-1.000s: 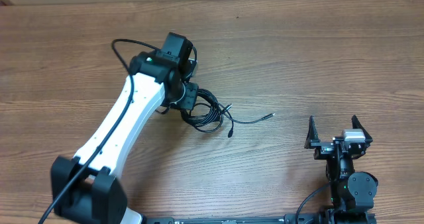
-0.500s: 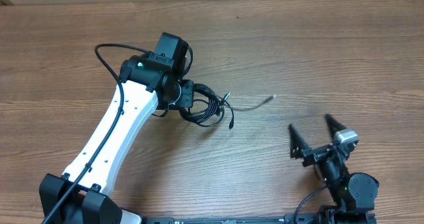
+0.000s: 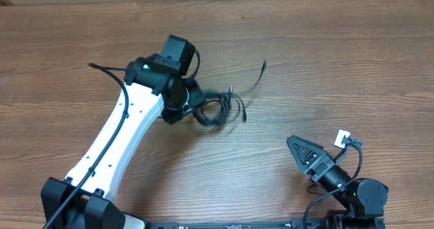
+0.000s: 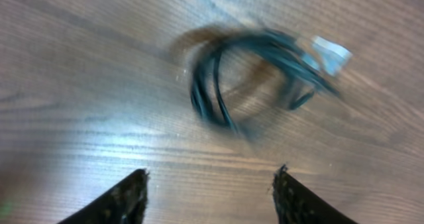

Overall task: Untangle cables
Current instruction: 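Swing the right gripper toward the bundle held by the left gripper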

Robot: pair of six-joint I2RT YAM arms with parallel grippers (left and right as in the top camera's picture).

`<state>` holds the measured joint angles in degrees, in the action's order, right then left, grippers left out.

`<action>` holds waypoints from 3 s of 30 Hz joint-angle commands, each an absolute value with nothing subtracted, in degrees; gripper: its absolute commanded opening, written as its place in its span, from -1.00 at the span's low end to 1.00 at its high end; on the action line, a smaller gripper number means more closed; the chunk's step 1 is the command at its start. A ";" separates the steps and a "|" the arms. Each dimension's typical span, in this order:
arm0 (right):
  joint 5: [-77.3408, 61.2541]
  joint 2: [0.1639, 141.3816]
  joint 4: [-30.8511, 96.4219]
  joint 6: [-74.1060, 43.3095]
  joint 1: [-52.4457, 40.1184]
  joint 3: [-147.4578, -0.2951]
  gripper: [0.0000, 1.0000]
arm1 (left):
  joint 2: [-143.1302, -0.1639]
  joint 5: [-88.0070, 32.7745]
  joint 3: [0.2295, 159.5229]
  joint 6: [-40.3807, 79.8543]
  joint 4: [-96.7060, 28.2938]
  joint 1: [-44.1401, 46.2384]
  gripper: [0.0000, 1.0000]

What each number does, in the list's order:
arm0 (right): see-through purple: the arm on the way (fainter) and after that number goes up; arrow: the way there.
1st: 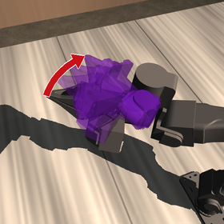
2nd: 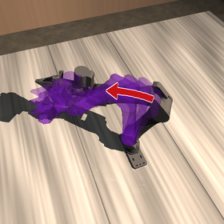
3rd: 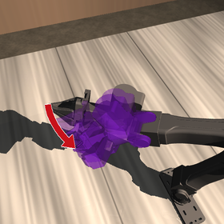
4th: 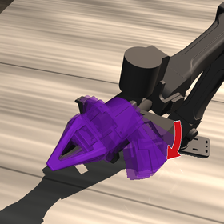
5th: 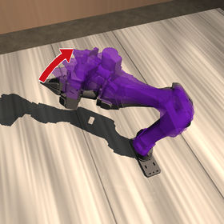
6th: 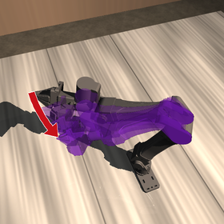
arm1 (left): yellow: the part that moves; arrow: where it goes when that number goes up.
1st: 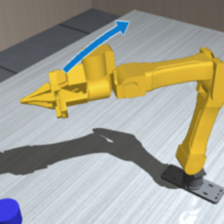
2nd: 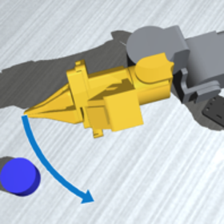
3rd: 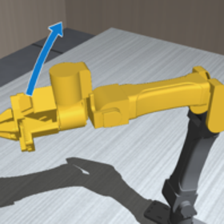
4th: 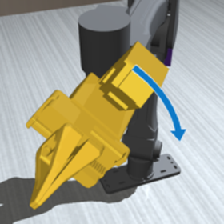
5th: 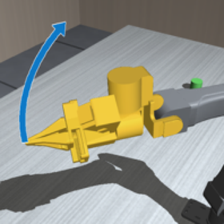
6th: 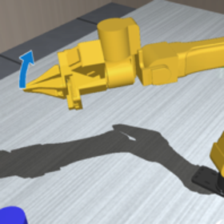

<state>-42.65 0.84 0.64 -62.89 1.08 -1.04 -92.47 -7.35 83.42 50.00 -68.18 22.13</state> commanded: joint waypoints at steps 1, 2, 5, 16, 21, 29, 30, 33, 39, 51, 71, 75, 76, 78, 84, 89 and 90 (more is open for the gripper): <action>-42.89 0.16 1.13 -67.00 1.19 -0.45 1.00 | -91.50 -8.80 84.90 50.72 -70.57 23.86 0.57; -42.78 0.16 1.78 -67.02 1.19 -0.45 0.99 | -91.50 -8.62 84.90 48.25 -70.67 24.14 0.57; -42.13 0.21 3.57 -66.48 1.19 -0.45 0.99 | -91.50 -5.78 84.90 36.75 -69.25 24.58 0.40; -41.65 0.23 3.53 -65.98 1.19 -0.45 1.00 | -94.19 2.76 78.63 -4.05 -50.61 24.80 0.29; -40.99 0.23 3.53 -65.95 1.19 -0.45 1.00 | -99.02 2.76 76.97 -9.63 -47.31 24.71 -0.60; -39.88 0.23 3.53 -65.95 1.19 -0.45 1.00 | -107.55 -1.65 76.97 -13.74 -46.48 24.73 -0.31; -39.90 0.23 3.53 -65.95 1.19 -0.45 1.00 | -108.99 -1.85 76.97 -13.74 -46.41 24.73 -0.30; -39.88 0.27 3.53 -65.93 1.19 -0.45 1.00 | -110.63 -1.98 76.97 -13.76 -46.13 24.73 -0.29; -39.88 0.30 3.51 -65.93 1.19 -0.45 1.00 | -113.86 -1.98 76.97 -13.74 -44.51 24.69 -0.37; -40.03 0.30 3.53 -64.10 1.19 -0.45 1.00 | -116.77 -1.50 77.89 -10.55 -42.11 24.69 -0.91; -40.38 20.01 23.09 -49.41 1.15 -16.86 0.62 | -101.86 -10.07 91.64 37.08 -59.37 24.69 -0.92; -44.99 30.76 28.23 -49.15 -0.23 -24.77 0.99 | -100.79 -10.61 91.64 47.64 -59.96 24.69 -0.91; -46.68 32.32 27.51 -49.15 -0.75 -25.50 0.99 | -100.79 -10.98 91.64 50.04 -60.16 24.80 -0.91; -51.94 36.23 21.43 -49.21 -2.55 -25.98 0.99 | -100.82 -13.52 91.64 51.07 -60.10 24.80 -0.91; -48.84 45.12 8.95 -52.95 -8.58 -25.93 0.98 | -100.79 -16.60 91.64 49.60 -60.16 24.80 -0.92; -41.52 52.12 2.72 -57.69 -11.55 -25.93 0.53 | -100.79 -16.53 91.64 43.07 -61.10 24.84 -0.91; -40.60 53.41 0.64 -57.71 -12.12 -25.93 0.48 | -100.79 -16.51 91.64 41.45 -61.21 24.84 -0.91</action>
